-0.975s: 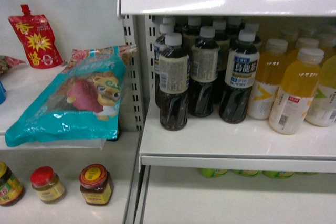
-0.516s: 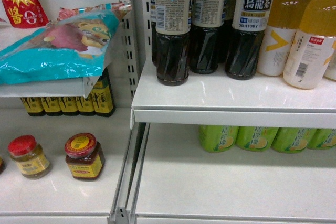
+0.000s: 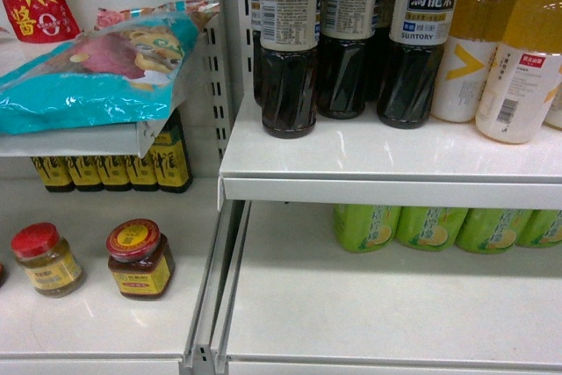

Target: Move water from second to third shelf

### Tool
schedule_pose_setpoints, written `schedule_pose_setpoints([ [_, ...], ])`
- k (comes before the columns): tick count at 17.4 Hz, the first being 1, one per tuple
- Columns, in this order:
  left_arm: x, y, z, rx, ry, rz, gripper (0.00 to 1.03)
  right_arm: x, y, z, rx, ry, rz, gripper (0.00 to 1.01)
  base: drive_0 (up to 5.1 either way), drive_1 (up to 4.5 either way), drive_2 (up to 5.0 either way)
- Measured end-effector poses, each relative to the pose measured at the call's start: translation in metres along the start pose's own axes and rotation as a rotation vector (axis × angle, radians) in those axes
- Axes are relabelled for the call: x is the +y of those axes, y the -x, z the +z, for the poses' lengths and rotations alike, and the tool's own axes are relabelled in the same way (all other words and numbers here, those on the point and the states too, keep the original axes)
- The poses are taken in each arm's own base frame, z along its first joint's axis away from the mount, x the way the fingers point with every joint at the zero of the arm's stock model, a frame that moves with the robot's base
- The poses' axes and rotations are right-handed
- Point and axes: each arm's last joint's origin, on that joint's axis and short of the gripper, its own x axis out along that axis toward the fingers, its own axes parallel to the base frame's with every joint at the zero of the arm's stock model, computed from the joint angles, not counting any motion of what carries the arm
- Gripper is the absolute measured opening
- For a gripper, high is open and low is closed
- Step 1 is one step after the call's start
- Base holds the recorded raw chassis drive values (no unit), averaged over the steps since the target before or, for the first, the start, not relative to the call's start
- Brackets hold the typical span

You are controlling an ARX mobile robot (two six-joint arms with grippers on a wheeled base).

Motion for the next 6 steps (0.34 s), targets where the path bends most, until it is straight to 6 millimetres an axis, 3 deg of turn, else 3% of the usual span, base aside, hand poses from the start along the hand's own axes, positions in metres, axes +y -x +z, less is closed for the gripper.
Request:
schedule_pose_setpoints([
  [6, 0.0000, 0.0000, 0.0000, 0.000, 0.000, 0.000, 0.98, 0.0000, 0.0000, 0.0000, 0.000, 0.000, 0.000, 0.98, 0.0, 0.00, 0.0],
])
